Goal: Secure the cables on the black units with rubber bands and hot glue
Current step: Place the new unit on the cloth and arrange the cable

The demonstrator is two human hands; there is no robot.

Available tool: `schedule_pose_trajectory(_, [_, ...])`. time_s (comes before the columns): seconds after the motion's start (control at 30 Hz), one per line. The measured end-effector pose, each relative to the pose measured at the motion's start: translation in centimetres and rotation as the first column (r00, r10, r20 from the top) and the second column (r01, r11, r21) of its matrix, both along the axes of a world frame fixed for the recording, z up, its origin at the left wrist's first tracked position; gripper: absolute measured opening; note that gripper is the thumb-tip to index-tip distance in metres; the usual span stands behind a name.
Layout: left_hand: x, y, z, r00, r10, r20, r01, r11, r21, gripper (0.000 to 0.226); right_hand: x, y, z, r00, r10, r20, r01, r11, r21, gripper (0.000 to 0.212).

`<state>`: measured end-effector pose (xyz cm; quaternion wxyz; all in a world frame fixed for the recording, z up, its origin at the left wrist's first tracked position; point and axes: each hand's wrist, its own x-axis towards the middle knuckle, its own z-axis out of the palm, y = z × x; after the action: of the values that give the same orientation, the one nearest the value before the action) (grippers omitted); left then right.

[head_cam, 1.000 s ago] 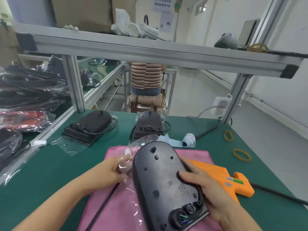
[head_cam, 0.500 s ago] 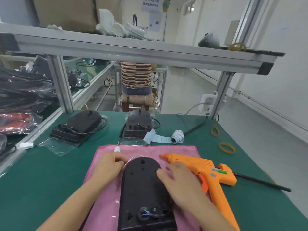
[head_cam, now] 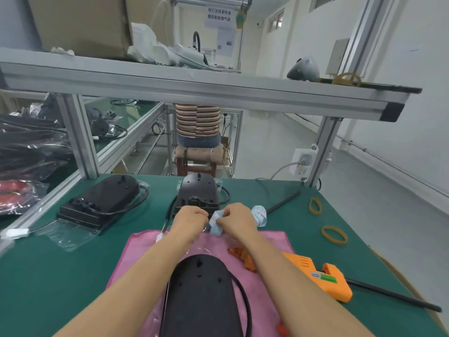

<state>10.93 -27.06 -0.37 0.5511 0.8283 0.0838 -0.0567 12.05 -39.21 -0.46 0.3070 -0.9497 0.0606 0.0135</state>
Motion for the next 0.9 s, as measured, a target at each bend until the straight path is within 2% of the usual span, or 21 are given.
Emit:
schedule_pose_trajectory(0.07, [0.4,-0.2,0.0,0.993,0.009,-0.114,-0.025,0.99,-0.138,0.036,-0.4,-0.7,-0.5,0.999,-0.028,0.016,0.026,0.991,0.135,0.016])
schedule_pose_trajectory(0.1, [0.4,-0.3,0.2,0.983,-0.007,-0.183,-0.034,0.974,-0.222,0.034,-0.7,-1.1,-0.7,0.998,-0.063,0.015,0.056,0.96,0.274,0.015])
schedule_pose_trajectory(0.2, [0.4,-0.6,0.2,0.958,-0.115,-0.263,0.024,0.945,-0.325,0.017,-2.2,-2.2,-1.0,0.987,-0.153,-0.059,0.153,0.728,0.668,0.014])
schedule_pose_trajectory(0.27, [0.4,-1.0,-0.2,0.971,-0.144,-0.19,0.059,0.917,-0.395,0.015,-3.0,-2.7,-1.2,0.988,-0.127,-0.086,0.148,0.64,0.754,0.012])
schedule_pose_trajectory(0.33, [0.4,-1.5,-0.6,0.983,-0.171,-0.066,0.124,0.886,-0.448,0.035,-3.7,-2.9,-1.1,0.99,-0.115,-0.077,0.131,0.607,0.784,0.013])
schedule_pose_trajectory(0.37, [0.2,-1.8,-0.6,0.982,-0.189,-0.01,0.167,0.891,-0.423,0.041,-3.9,-3.0,-1.1,0.991,-0.116,-0.071,0.127,0.598,0.791,0.014])
schedule_pose_trajectory(0.47, [-0.1,-2.3,-0.8,0.975,-0.18,0.126,0.209,0.937,-0.28,0.03,-4.3,-3.0,-1.3,0.983,-0.178,-0.048,0.15,0.619,0.771,0.017])
schedule_pose_trajectory(0.57, [0.0,-2.3,-1.0,0.955,-0.195,0.221,0.239,0.952,-0.191,0.019,-4.3,-3.3,-1.3,0.969,-0.199,0.143,0.078,0.803,0.591,0.032])
schedule_pose_trajectory(0.67, [0.2,-2.3,-1.1,0.922,-0.239,0.304,0.274,0.959,-0.076,0.014,-4.3,-3.7,-1.0,0.94,-0.134,0.315,0.014,0.936,0.353,0.025])
schedule_pose_trajectory(0.77, [0.5,-2.1,-1.3,0.894,-0.306,0.328,0.317,0.948,0.021,0.009,-4.3,-4.2,-0.8,0.932,-0.051,0.358,-0.038,0.971,0.237,0.013])
schedule_pose_trajectory(0.9, [0.8,-1.9,-1.4,0.867,-0.371,0.333,0.345,0.929,0.136,0.009,-4.3,-4.7,-0.5,0.918,0.0,0.396,-0.056,0.99,0.129,0.014])
